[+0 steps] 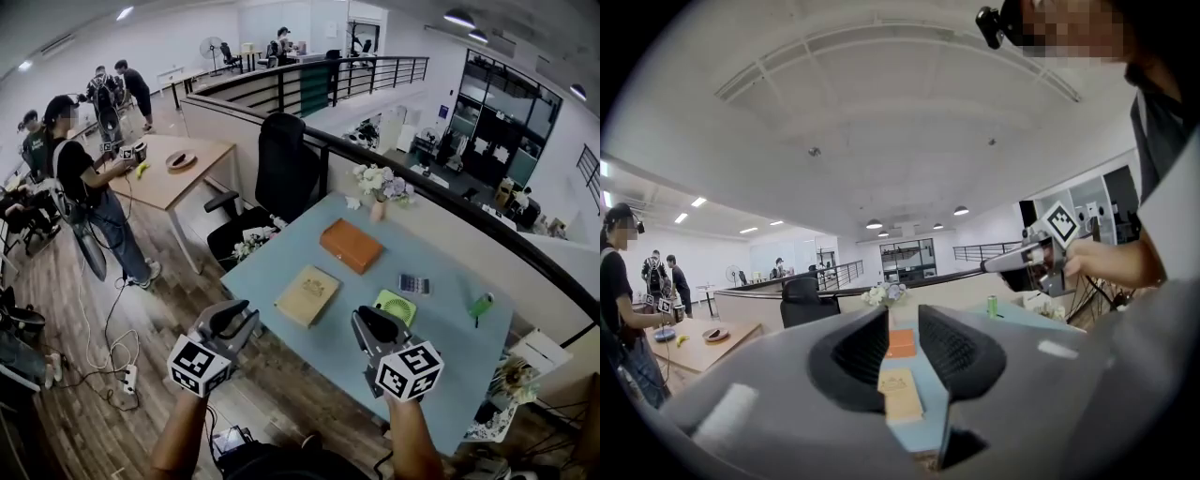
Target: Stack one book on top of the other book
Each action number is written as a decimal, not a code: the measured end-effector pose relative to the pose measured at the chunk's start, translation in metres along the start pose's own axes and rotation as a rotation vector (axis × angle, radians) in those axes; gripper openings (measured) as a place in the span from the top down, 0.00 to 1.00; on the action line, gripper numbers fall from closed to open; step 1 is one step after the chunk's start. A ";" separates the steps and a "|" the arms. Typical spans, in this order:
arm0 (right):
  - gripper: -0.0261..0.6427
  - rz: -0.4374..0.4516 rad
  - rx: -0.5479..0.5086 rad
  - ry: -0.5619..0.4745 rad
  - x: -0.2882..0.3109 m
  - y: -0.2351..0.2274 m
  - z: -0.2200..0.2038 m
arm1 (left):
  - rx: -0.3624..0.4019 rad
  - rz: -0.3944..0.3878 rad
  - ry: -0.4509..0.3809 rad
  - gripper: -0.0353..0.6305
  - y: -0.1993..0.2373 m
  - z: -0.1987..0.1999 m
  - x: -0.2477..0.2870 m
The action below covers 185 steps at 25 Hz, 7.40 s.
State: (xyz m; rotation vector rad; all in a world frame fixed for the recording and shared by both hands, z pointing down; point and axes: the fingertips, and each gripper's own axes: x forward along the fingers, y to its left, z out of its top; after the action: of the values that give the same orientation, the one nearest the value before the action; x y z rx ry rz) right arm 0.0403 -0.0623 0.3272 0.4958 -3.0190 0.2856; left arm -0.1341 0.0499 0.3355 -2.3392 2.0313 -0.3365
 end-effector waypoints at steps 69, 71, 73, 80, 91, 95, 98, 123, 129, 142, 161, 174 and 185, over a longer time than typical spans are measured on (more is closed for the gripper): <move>0.81 -0.326 0.303 0.227 0.204 -0.177 -0.147 | -0.258 -0.378 0.226 0.75 0.155 -0.191 0.290; 0.81 -0.322 0.331 0.256 0.207 -0.185 -0.165 | -0.270 -0.377 0.260 0.75 0.151 -0.208 0.297; 0.80 -0.319 0.352 0.288 0.209 -0.192 -0.184 | -0.287 -0.378 0.285 0.74 0.146 -0.224 0.302; 0.76 -0.294 0.413 0.401 0.220 -0.200 -0.243 | -0.348 -0.372 0.374 0.69 0.133 -0.279 0.311; 0.69 -0.273 0.499 0.537 0.230 -0.202 -0.320 | -0.420 -0.363 0.507 0.61 0.110 -0.355 0.311; 0.69 -0.276 0.546 0.567 0.230 -0.202 -0.342 | -0.442 -0.366 0.540 0.59 0.105 -0.373 0.311; 0.69 -0.264 0.583 0.579 0.234 -0.200 -0.355 | -0.457 -0.371 0.562 0.58 0.102 -0.384 0.312; 0.77 -0.374 0.744 0.507 0.231 -0.186 -0.355 | -0.469 -0.415 0.592 0.59 0.069 -0.383 0.296; 0.77 -0.394 0.722 0.460 0.223 -0.173 -0.332 | -0.424 -0.425 0.549 0.59 0.070 -0.357 0.285; 0.78 -0.437 0.617 0.366 0.205 -0.143 -0.272 | -0.373 -0.451 0.452 0.59 0.071 -0.303 0.257; 0.79 -0.638 0.480 0.212 0.110 -0.102 -0.198 | -0.286 -0.648 0.346 0.61 0.005 -0.230 0.220; 0.79 -0.681 0.497 0.182 0.011 -0.138 -0.192 | -0.286 -0.688 0.367 0.61 -0.097 -0.206 0.236; 0.79 -0.689 0.536 0.209 -0.090 -0.195 -0.214 | -0.307 -0.697 0.422 0.61 -0.212 -0.207 0.261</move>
State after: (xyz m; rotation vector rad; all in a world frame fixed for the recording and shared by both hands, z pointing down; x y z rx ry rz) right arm 0.1964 -0.1742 0.5613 1.3792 -2.3490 1.0027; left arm 0.0687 -0.1493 0.6095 -3.3726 1.3637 -0.6070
